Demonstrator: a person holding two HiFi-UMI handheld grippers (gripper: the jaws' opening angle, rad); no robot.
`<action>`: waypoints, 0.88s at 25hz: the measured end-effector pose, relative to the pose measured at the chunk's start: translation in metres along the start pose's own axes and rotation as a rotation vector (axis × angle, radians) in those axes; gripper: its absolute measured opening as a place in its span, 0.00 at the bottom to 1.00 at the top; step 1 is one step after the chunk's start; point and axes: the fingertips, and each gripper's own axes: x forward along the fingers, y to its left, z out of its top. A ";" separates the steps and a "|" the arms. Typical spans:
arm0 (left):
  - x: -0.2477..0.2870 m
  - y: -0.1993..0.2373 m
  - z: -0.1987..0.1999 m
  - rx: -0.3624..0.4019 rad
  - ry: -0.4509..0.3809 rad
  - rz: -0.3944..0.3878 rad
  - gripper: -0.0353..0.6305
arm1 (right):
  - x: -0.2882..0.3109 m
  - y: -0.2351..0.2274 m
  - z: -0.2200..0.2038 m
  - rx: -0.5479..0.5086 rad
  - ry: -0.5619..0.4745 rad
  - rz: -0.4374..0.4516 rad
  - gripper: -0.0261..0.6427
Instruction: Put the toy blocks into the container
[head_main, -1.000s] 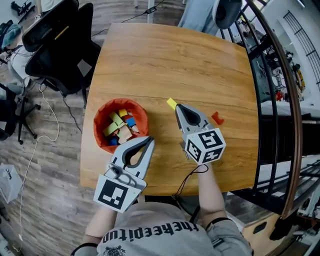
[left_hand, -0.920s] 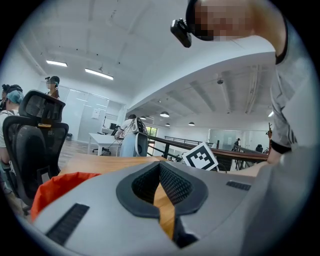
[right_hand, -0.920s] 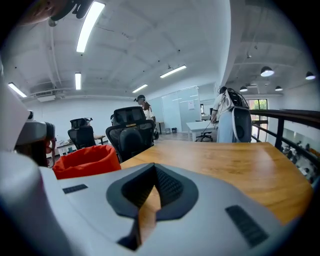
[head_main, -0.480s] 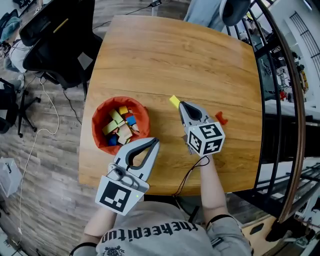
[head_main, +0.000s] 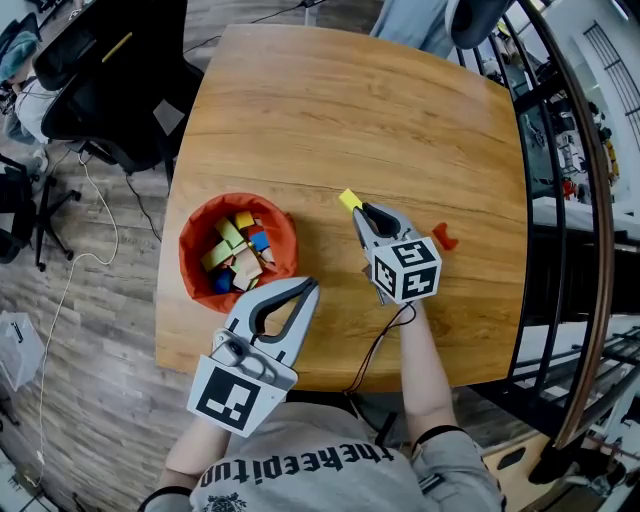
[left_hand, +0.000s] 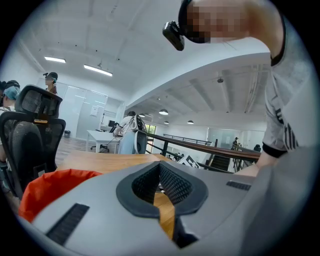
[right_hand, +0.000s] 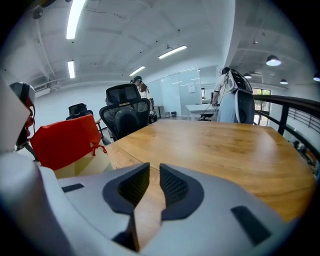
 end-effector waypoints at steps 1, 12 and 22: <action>0.000 0.000 0.000 0.003 0.002 -0.002 0.07 | 0.002 -0.001 -0.003 0.000 0.008 0.000 0.16; 0.004 0.000 0.000 0.008 0.018 -0.017 0.07 | 0.019 -0.013 -0.030 -0.016 0.092 0.004 0.25; 0.007 -0.002 -0.001 0.029 0.037 -0.040 0.07 | 0.034 -0.026 -0.050 -0.026 0.150 -0.010 0.31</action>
